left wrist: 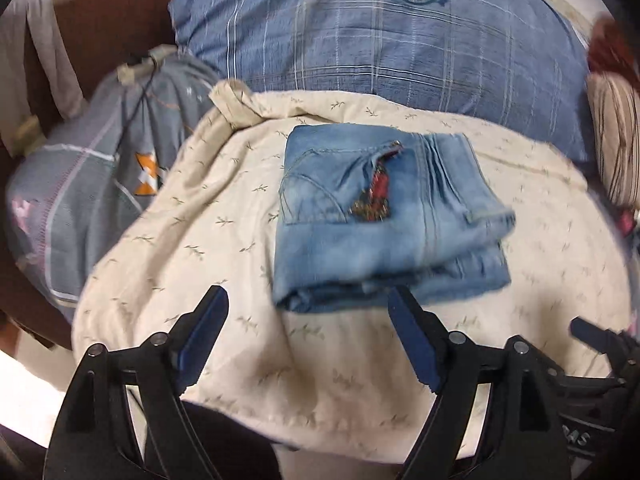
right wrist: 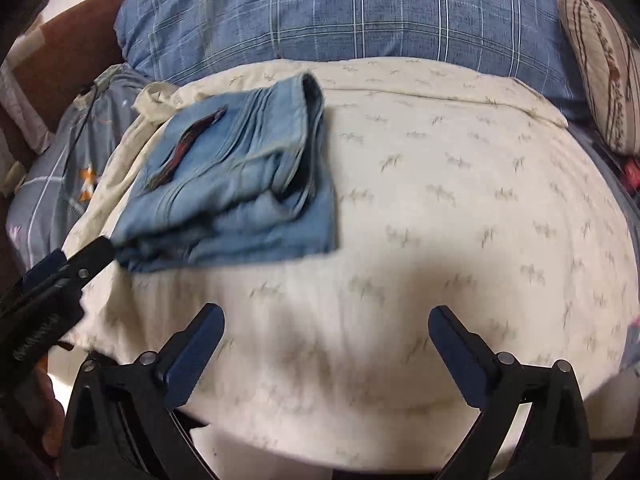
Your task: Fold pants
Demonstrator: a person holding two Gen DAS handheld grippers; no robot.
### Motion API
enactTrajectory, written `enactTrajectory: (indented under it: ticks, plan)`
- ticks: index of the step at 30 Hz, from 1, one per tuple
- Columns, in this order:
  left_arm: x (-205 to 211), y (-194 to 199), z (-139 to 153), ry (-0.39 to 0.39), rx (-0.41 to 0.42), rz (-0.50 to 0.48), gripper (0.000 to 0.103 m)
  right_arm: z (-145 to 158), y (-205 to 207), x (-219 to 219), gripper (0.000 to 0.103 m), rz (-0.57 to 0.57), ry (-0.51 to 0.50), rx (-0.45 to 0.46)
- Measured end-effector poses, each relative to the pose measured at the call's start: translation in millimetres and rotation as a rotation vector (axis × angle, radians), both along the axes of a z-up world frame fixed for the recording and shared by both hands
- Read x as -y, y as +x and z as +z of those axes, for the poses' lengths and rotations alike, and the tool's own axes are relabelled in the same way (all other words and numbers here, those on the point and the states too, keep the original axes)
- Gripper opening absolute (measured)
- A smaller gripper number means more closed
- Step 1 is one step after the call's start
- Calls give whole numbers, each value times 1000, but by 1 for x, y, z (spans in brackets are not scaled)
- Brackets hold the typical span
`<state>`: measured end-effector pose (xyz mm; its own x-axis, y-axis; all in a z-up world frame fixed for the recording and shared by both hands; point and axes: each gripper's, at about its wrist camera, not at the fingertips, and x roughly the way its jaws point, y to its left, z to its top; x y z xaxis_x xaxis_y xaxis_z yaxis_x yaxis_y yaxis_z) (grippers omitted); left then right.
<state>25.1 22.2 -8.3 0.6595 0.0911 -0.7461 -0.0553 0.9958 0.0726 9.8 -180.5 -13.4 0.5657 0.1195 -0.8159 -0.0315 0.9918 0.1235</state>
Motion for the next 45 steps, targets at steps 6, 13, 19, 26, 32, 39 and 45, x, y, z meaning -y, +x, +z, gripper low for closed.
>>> enactTrajectory:
  ticks: [6, 13, 19, 26, 32, 39, 45]
  plan:
    - [11, -20, -3, 74, 12, -6, 83, 14, -45, -11, 102, -2, -133, 176]
    - [5, -28, 8, 56, 30, 2, 83, 32, -59, 12, 102, -50, -110, 225]
    - [5, -35, 17, 23, 57, -44, 83, 39, -67, 36, 102, -116, -73, 240]
    - [13, -40, 21, -6, 62, -104, 83, 44, -78, 50, 102, -157, -92, 258]
    - [16, -36, 17, -28, 34, -121, 83, 47, -78, 55, 102, -167, -130, 259]
    - [14, -33, 15, -49, 19, -129, 83, 45, -74, 56, 102, -173, -143, 244]
    - [12, -30, 15, -61, 14, -135, 83, 43, -67, 52, 102, -160, -153, 227]
